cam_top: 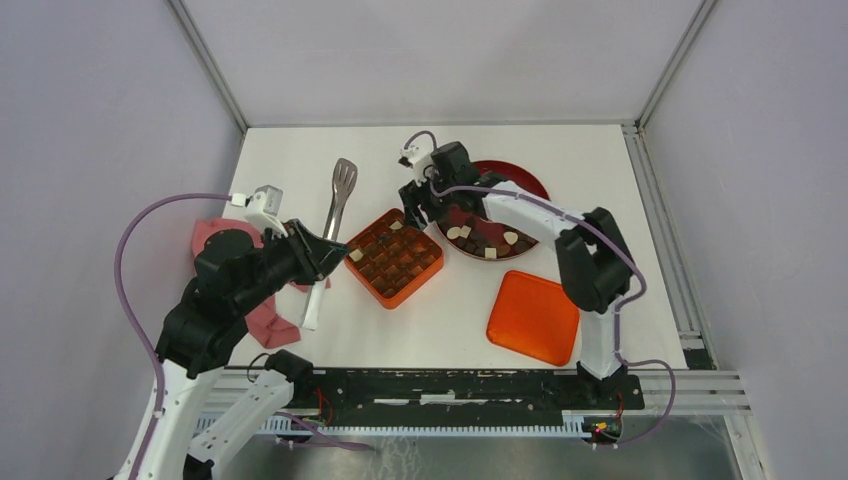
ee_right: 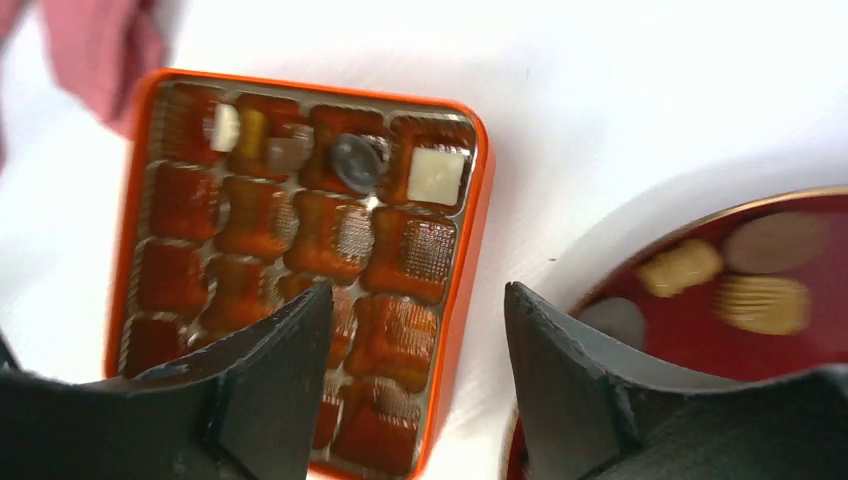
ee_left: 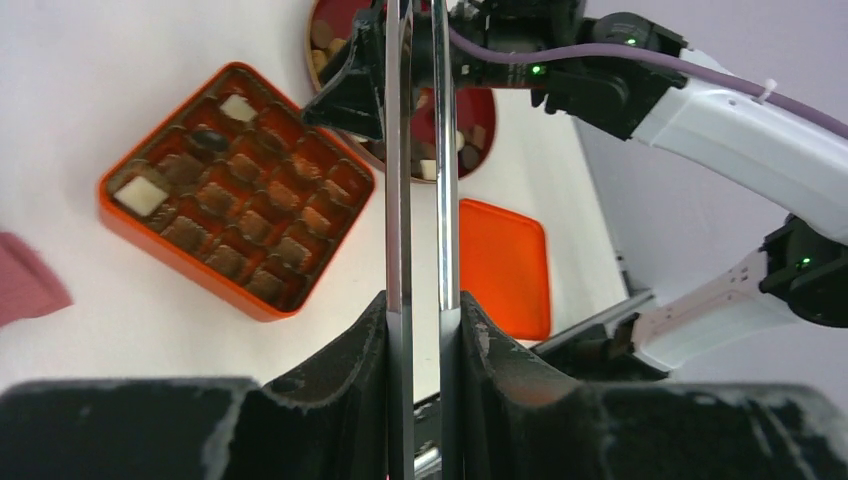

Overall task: Pack the chocolate
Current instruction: Place the packing box at the center of the board, then pick up the fake chocolate from the plate.

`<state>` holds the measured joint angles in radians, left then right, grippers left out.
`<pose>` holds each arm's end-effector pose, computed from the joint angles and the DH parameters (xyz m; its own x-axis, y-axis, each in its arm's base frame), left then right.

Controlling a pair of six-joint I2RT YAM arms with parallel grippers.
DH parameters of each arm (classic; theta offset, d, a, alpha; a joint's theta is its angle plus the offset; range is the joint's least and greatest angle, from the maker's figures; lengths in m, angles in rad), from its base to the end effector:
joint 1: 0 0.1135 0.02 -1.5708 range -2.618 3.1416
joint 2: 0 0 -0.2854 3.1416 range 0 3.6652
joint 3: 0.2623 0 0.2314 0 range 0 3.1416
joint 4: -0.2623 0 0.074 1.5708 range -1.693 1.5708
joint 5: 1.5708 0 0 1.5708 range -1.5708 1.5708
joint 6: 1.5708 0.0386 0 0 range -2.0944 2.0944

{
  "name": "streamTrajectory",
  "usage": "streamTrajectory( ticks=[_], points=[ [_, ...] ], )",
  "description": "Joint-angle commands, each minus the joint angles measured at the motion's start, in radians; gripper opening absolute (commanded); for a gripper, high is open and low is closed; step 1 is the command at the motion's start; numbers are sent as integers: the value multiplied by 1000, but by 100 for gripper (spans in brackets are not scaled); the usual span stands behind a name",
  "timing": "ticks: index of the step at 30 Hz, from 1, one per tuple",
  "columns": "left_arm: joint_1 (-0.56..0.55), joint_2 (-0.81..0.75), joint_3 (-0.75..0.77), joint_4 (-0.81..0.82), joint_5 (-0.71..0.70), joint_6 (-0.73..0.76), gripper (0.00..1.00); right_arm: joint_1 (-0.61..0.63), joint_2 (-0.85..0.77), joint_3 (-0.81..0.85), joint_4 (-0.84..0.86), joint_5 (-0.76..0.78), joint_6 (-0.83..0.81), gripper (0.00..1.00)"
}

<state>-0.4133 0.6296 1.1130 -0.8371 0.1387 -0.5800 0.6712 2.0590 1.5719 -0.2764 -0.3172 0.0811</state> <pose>0.0570 -0.0308 0.3997 -0.5484 -0.3521 -0.7584 0.2583 0.7913 -0.5542 0.3523 0.2951 0.2375 -0.6018 -0.3797 -0.7026 -0.7210 0.6367 0.2735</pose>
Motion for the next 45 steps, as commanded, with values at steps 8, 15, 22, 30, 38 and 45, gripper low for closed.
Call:
streamTrajectory(
  ticks=[8,15,22,30,38,45],
  points=[
    [5,2,-84,260,163,-175,30,-194,-661,-313,39,-411,-430,73],
    [-31,150,-114,324,112,-109,28,-313,-908,-580,168,-355,-395,94],
    [-395,399,-39,379,-252,-34,30,-534,-981,-752,433,-532,-183,94],
    [-430,829,238,258,-287,129,35,-539,-990,-713,315,-512,-245,95],
    [-384,1192,655,-39,-308,244,39,-539,-957,-688,279,-519,-245,95],
    [-346,1264,706,-51,-309,175,39,-541,-936,-648,182,-466,-315,95]
  ],
)
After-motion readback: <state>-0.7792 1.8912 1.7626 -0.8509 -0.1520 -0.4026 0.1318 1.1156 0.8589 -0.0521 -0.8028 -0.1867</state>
